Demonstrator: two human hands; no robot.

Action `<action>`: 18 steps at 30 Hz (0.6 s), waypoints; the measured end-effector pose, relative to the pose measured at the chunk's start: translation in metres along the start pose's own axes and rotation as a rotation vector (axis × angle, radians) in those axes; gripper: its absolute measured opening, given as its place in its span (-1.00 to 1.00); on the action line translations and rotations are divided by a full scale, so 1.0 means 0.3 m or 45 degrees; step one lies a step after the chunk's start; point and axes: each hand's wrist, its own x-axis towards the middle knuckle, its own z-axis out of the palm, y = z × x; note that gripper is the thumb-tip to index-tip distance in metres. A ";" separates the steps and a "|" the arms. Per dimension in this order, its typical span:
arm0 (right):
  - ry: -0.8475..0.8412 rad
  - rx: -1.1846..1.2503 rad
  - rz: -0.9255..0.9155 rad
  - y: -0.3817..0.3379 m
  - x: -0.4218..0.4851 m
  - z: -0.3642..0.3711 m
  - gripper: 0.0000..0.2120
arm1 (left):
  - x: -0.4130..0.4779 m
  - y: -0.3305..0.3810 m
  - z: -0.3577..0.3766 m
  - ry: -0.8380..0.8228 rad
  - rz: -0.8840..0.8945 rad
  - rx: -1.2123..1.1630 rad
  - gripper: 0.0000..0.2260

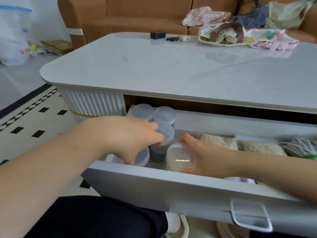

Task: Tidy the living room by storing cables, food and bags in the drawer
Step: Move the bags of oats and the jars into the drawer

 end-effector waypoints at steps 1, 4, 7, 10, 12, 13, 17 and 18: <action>-0.054 0.074 0.044 -0.005 0.002 -0.001 -0.42 | -0.004 -0.005 -0.006 -0.027 -0.005 -0.059 -0.40; -0.219 0.447 0.143 -0.022 0.009 -0.004 -0.46 | -0.006 -0.026 -0.011 -0.012 -0.043 -0.180 -0.43; -0.352 0.708 0.242 -0.025 0.029 -0.001 -0.50 | 0.003 -0.045 -0.007 0.014 -0.071 -0.226 -0.48; -0.473 0.947 0.336 -0.040 0.064 0.008 -0.46 | 0.012 -0.056 -0.001 0.007 -0.073 -0.254 -0.55; -0.498 1.043 0.375 -0.057 0.091 0.020 -0.48 | 0.016 -0.064 0.004 0.005 -0.071 -0.268 -0.58; -0.492 1.066 0.389 -0.065 0.101 0.025 -0.48 | 0.017 -0.068 0.007 0.005 -0.069 -0.279 -0.59; -0.484 1.090 0.436 -0.080 0.125 0.028 -0.45 | 0.024 -0.079 0.011 0.012 -0.077 -0.309 -0.62; -0.482 1.088 0.444 -0.079 0.126 0.028 -0.44 | 0.026 -0.078 0.008 0.011 -0.076 -0.311 -0.63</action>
